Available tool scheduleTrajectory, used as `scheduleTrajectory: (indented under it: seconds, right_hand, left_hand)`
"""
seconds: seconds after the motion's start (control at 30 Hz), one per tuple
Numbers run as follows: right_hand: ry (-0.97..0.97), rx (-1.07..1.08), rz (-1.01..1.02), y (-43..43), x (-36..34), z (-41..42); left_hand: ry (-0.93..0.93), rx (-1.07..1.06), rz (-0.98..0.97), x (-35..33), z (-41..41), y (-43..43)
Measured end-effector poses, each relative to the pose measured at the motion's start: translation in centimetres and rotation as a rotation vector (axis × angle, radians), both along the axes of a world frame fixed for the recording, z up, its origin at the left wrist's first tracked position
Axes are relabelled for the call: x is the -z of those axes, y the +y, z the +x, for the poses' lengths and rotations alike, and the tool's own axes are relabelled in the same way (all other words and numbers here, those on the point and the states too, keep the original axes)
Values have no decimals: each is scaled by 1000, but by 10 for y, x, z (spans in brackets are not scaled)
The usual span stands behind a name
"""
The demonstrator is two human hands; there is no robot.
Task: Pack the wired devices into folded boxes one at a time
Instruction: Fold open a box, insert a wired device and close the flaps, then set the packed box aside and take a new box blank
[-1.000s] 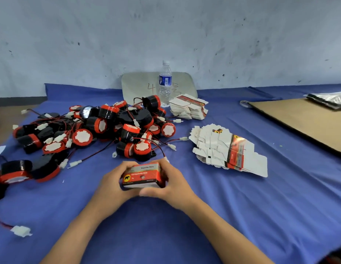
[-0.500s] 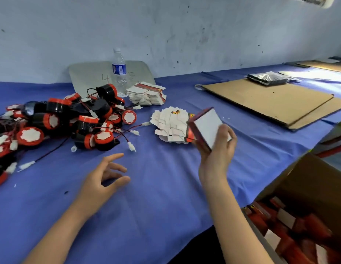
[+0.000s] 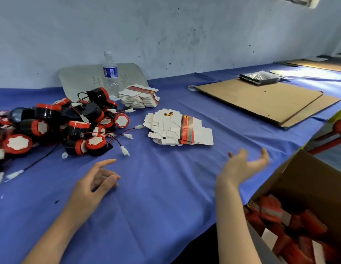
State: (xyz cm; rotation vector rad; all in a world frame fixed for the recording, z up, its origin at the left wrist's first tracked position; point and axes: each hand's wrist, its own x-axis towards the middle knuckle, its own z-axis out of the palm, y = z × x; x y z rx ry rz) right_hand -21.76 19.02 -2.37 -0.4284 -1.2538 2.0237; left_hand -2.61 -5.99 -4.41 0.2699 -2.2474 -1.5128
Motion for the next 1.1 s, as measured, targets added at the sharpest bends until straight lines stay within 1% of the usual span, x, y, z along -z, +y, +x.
scheduleTrajectory:
  seconds: [0.03,0.07,0.1,0.13,0.17,0.2,0.3,0.37,0.5,0.57,0.63,0.83,0.97,1.03,1.1]
  right_hand:
    - [-24,-52,207,-10,-3,1]
    - [-61,-162,537,-22,0,-2]
    - [-58,-292,841,-36,6,-8]
    - [-80,-411,1114,-50,9,-14]
    - [-116,-517,1276,-61,10,-22]
    - [-160,-608,1369,-66,10,-33]
    - [-306,-834,1419,-64,10,-64]
    - [-386,-908,1442,-61,6,-86]
    - [-466,-1044,1666,-47,-17,-116]
    - [-445,-1038,1810,-47,-28,-119]
    - [-393,-1015,1897,-50,-34,-119]
    - [-231,-931,1998,-45,-36,-109]
    - [-173,-917,2044,-48,-32,-99]
    - [-168,-920,2103,-51,-33,-98]
    - [-222,-984,2087,-51,-38,-98]
  left_hand:
    - [-8,2,-4,-1,0,1]
    - [-17,4,-9,-2,0,1]
    - [-22,7,-10,-3,1,2]
    - [-21,4,-7,-3,1,3]
    - [-17,-3,0,-4,1,3]
    - [-19,-10,8,-3,2,3]
    - [-22,-8,26,-1,2,3]
    - [-24,-12,32,-1,1,1]
    - [-32,-26,20,-2,-1,0]
    - [-33,-31,26,-3,-2,0]
    - [-34,-33,27,-3,-2,0]
    - [-43,-18,25,-3,-2,0]
    - [-48,-19,16,-4,-2,0]
    - [-54,-13,13,-4,-2,-1]
    - [-53,-11,17,-3,-1,-1]
